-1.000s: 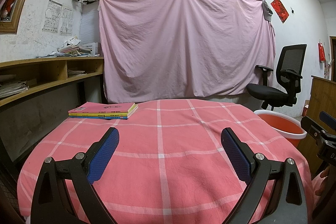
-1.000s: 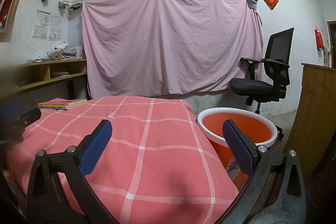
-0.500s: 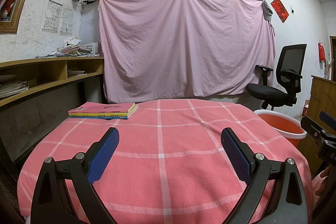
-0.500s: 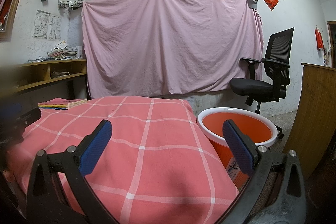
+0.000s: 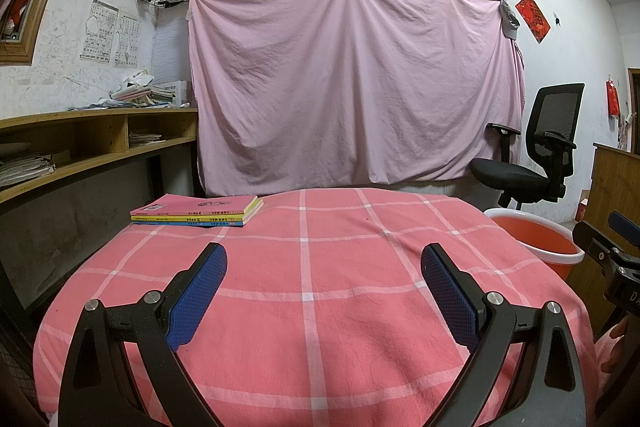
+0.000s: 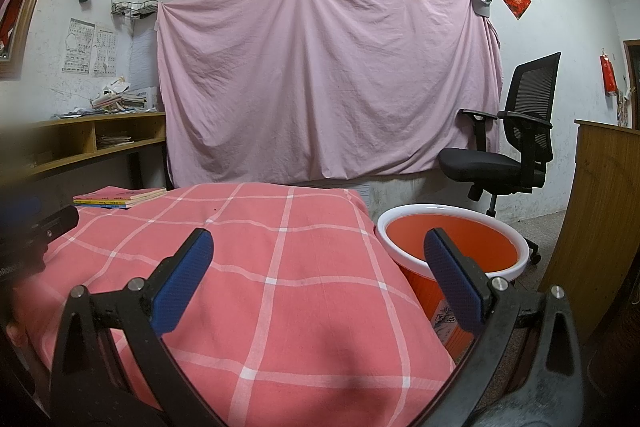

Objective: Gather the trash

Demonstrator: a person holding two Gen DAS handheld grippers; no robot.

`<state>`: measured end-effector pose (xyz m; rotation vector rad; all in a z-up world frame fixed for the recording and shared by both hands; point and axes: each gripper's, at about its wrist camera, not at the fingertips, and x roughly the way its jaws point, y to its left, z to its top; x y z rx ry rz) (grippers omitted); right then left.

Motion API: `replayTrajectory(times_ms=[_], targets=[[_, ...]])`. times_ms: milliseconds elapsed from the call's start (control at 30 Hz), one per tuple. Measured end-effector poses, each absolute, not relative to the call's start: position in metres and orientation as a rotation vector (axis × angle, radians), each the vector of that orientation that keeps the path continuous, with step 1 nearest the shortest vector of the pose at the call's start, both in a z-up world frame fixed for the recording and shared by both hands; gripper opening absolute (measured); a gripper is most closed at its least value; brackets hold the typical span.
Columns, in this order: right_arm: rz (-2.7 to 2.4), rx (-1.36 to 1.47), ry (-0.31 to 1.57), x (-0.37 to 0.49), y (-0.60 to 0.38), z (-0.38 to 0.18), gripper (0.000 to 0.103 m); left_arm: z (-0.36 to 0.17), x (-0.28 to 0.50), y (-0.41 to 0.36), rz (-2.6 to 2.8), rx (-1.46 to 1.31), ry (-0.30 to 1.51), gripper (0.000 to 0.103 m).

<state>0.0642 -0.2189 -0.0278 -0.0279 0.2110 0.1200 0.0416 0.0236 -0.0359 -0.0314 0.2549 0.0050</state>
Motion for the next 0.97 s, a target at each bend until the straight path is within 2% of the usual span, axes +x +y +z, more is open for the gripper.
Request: replayTrajectory(times_ms=[967], targets=[[0.120,-0.028,0.212,0.0642,-0.2178,-0.0272,0.103,-0.0382,0.0445,0.0282,-0.004,-0.001,0.263,0.095]])
